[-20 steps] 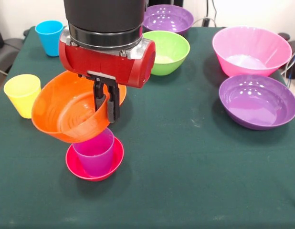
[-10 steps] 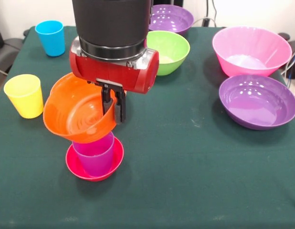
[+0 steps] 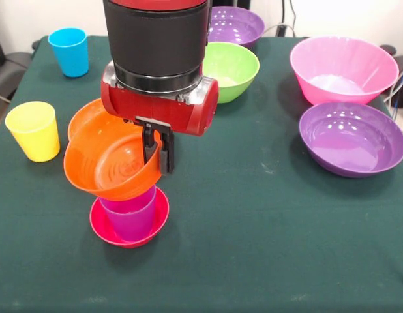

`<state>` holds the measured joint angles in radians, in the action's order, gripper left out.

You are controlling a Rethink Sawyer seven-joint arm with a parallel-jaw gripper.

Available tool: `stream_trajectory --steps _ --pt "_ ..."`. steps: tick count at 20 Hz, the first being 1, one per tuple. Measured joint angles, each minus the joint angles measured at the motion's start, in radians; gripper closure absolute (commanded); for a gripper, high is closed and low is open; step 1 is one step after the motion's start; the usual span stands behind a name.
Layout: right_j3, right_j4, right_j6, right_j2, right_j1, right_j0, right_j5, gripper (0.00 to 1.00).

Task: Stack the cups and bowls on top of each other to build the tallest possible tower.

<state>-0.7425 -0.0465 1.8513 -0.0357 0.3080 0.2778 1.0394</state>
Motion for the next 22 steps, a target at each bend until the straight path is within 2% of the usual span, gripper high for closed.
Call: stream_trajectory --steps 22 --pt "0.000 -0.015 -0.001 -0.047 -0.002 0.030 0.000 1.00"
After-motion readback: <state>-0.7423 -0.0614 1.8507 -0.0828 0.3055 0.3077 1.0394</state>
